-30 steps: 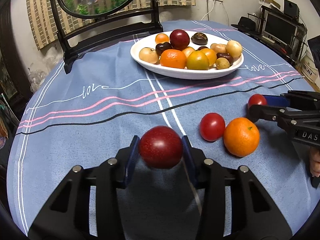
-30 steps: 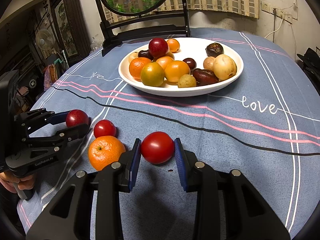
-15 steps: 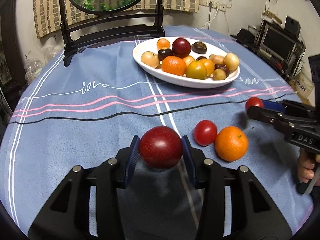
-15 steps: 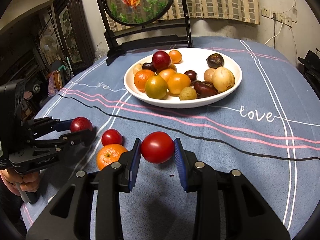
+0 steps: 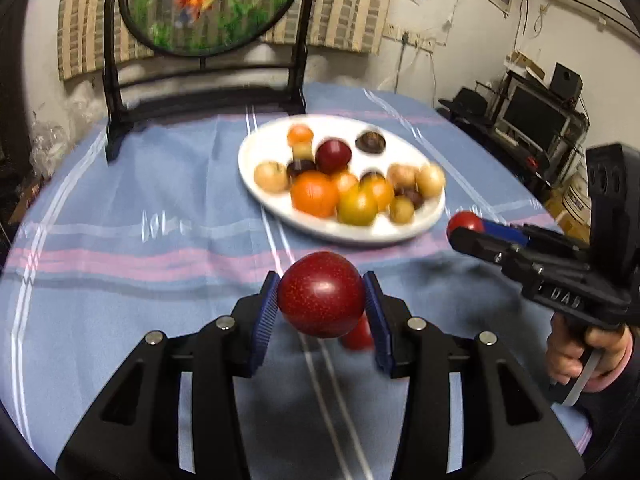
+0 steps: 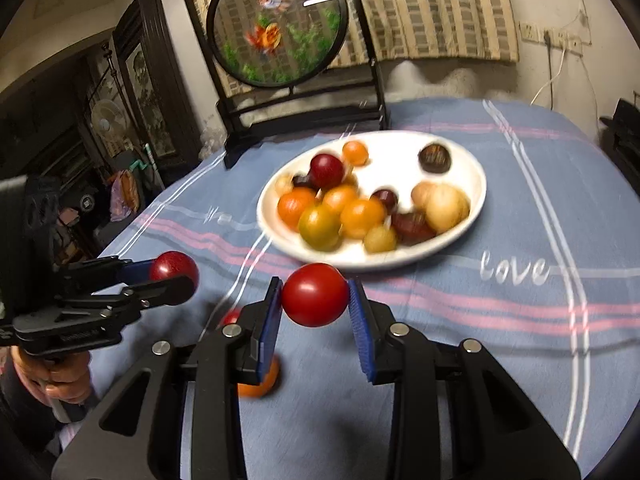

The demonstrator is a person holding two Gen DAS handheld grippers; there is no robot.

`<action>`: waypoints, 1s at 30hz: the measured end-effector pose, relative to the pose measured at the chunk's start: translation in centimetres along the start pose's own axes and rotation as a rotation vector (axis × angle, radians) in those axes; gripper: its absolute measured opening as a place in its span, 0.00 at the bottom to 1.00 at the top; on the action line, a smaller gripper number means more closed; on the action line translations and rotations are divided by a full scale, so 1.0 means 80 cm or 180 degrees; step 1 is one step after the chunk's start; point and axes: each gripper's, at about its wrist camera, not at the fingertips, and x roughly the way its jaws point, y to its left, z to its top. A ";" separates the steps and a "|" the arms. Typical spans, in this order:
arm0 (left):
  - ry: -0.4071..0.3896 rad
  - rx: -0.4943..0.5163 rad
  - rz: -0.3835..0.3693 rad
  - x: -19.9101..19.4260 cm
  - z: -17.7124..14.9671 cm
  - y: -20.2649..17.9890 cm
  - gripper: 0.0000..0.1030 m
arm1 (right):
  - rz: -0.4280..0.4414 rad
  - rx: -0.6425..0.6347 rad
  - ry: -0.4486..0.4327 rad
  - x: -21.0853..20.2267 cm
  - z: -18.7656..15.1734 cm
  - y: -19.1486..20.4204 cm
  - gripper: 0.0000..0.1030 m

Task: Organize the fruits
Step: 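Carry both fruits onto the white plate and open both grippers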

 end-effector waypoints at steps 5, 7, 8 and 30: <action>-0.0133 -0.0022 0.0035 0.014 0.065 0.001 0.42 | -0.0159 0.0008 -0.0272 0.011 0.039 -0.016 0.33; -0.0177 0.0001 0.0069 0.024 0.092 0.000 0.42 | -0.0216 0.0046 -0.0385 0.014 0.052 -0.024 0.33; -0.0179 0.0004 0.0072 0.029 0.105 0.000 0.42 | -0.0233 0.0083 -0.0442 0.017 0.060 -0.029 0.33; 0.0101 -0.0005 0.0510 0.164 0.158 0.023 0.67 | -0.0263 0.0332 -0.0255 0.107 0.096 -0.086 0.43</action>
